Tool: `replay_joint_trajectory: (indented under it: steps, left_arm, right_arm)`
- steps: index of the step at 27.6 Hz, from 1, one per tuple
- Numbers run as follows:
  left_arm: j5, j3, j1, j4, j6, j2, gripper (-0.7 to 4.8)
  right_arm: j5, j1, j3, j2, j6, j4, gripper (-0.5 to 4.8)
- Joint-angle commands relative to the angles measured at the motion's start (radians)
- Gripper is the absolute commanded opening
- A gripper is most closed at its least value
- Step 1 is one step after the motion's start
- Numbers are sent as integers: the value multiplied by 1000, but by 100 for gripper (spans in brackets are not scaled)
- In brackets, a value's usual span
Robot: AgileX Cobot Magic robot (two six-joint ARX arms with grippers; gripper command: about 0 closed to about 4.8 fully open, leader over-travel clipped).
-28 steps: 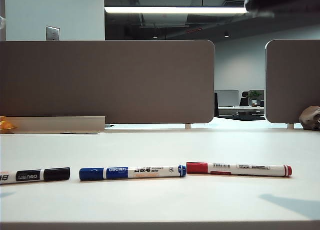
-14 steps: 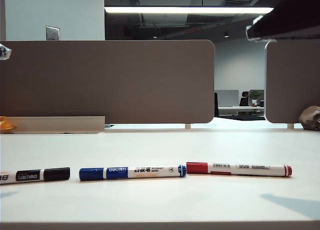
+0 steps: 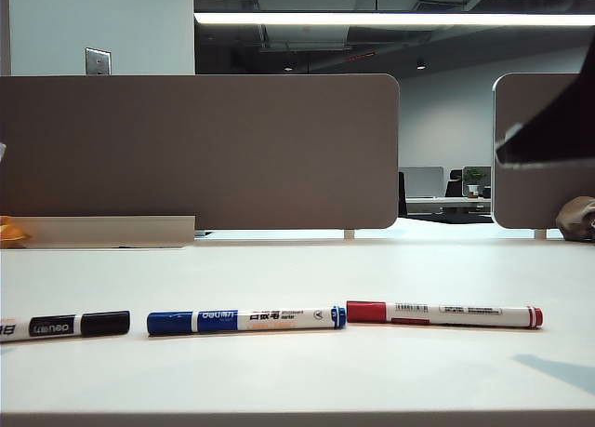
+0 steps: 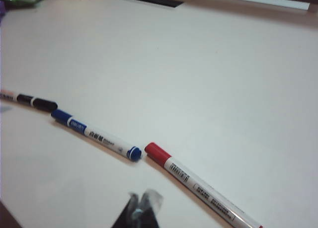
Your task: Pick up the markers one by one and line them up horizontally in a straight line on the table.
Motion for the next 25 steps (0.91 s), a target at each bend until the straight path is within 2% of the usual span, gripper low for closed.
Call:
replay_joint_trajectory:
  steps: [1,4,10,16,25]
  left_arm:
    - [-18,-6,1,12,16,1,-6]
    - [-56,-6,1,12,46,1,-6]
    - [-144,-10,2,0,46,1,-6]
    - [-139,-68,2,-2,44,1,-6]
    - [-152,-76,2,0,46,1,-6]
  right_arm:
    - [-25,0,-14,-1,-32,12,-5]
    - [-25,0,-22,-1,-42,6,-5]
    - [-22,0,-26,-1,-55,-48,-5]
    - [-22,0,-61,-1,-58,-58,-5]
    - [-21,0,-103,-1,-58,-62,-5]
